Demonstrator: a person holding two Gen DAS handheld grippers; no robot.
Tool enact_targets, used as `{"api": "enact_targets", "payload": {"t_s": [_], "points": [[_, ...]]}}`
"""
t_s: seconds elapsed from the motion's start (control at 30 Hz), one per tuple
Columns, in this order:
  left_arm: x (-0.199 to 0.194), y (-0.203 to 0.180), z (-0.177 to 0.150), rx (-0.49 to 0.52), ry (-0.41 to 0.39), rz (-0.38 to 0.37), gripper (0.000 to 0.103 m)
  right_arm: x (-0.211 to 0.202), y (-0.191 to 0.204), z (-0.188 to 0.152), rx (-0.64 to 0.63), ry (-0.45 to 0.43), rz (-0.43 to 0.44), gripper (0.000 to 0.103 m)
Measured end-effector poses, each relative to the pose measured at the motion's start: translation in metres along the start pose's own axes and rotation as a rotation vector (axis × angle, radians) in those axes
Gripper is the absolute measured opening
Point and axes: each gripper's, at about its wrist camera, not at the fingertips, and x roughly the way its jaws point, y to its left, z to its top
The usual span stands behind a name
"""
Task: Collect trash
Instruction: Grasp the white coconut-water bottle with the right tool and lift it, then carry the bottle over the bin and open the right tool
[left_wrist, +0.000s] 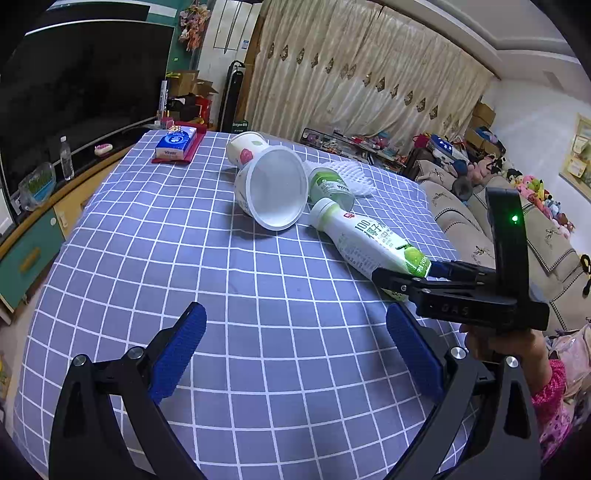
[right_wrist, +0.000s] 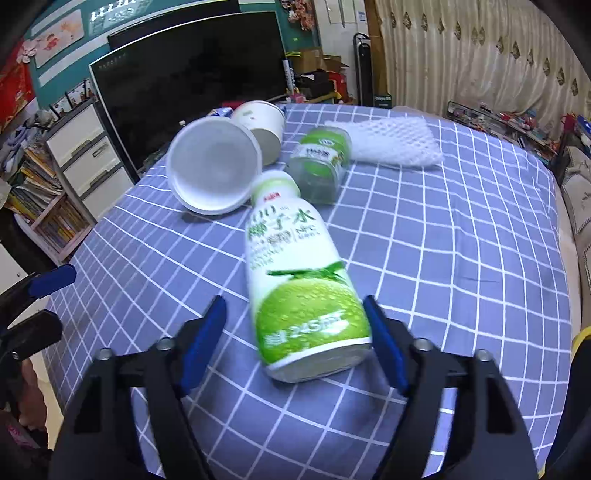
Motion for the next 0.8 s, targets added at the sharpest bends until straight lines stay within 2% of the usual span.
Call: {"api": "enact_targets", "payload": {"t_s": [0.17, 0.5, 0.8], "points": [[0.004, 0.001, -0.002, -0.003, 0.013, 0.001, 0.097, -0.012, -0.001, 0.000, 0.010, -0.037, 0.005, 0.053], [0.010, -0.001, -0.004, -0.003, 0.025, -0.002, 0.096, -0.082, -0.009, 0.011, 0.049, -0.194, 0.002, 0.049], [0.015, -0.009, -0.003, 0.017, 0.030, -0.004, 0.096, -0.105, -0.019, 0.006, 0.090, -0.226, -0.006, 0.049]]}}
